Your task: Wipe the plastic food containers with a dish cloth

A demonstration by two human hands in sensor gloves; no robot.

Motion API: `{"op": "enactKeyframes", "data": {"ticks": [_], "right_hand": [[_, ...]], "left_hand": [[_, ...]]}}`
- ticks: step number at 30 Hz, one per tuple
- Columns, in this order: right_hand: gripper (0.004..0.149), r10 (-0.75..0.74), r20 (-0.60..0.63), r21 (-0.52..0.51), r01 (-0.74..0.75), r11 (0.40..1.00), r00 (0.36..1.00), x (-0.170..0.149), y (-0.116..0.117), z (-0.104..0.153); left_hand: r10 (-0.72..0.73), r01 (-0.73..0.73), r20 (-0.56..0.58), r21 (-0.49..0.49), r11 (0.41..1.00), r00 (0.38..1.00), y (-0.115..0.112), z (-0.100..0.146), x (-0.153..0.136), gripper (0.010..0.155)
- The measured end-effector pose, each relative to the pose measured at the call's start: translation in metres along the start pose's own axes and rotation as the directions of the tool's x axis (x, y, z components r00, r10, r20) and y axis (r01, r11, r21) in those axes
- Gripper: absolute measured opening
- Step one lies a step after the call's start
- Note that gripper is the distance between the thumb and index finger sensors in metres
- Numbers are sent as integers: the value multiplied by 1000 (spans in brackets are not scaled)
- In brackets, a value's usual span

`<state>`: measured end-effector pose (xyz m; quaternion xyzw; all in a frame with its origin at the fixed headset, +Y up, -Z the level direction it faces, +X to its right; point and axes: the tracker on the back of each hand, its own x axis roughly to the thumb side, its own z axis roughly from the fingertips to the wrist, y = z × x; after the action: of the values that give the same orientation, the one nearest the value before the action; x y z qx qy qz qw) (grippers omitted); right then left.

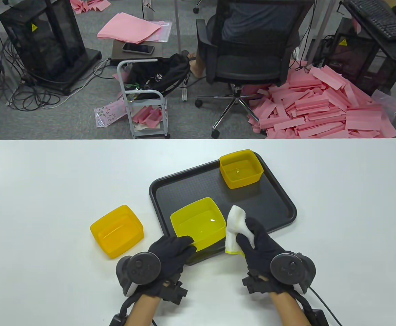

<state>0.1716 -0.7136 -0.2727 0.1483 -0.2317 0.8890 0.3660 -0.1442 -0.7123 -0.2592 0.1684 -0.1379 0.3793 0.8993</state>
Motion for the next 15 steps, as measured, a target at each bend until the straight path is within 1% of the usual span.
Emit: {"op": "enactKeyframes", "data": {"ticks": [4, 8, 15], "right_hand": [[59, -8, -11, 17, 8, 1000, 1000, -4, 0, -1], [58, -7, -25, 29, 7, 1000, 1000, -6, -1, -3], [57, -9, -39, 47, 11, 999, 999, -7, -1, -4]], "left_hand": [[-78, 79, -36, 20, 997, 996, 20, -6, -6, 39], [-138, 140, -86, 20, 990, 987, 50, -8, -14, 39], [-263, 272, -181, 24, 962, 948, 99, 3, -43, 39]]}}
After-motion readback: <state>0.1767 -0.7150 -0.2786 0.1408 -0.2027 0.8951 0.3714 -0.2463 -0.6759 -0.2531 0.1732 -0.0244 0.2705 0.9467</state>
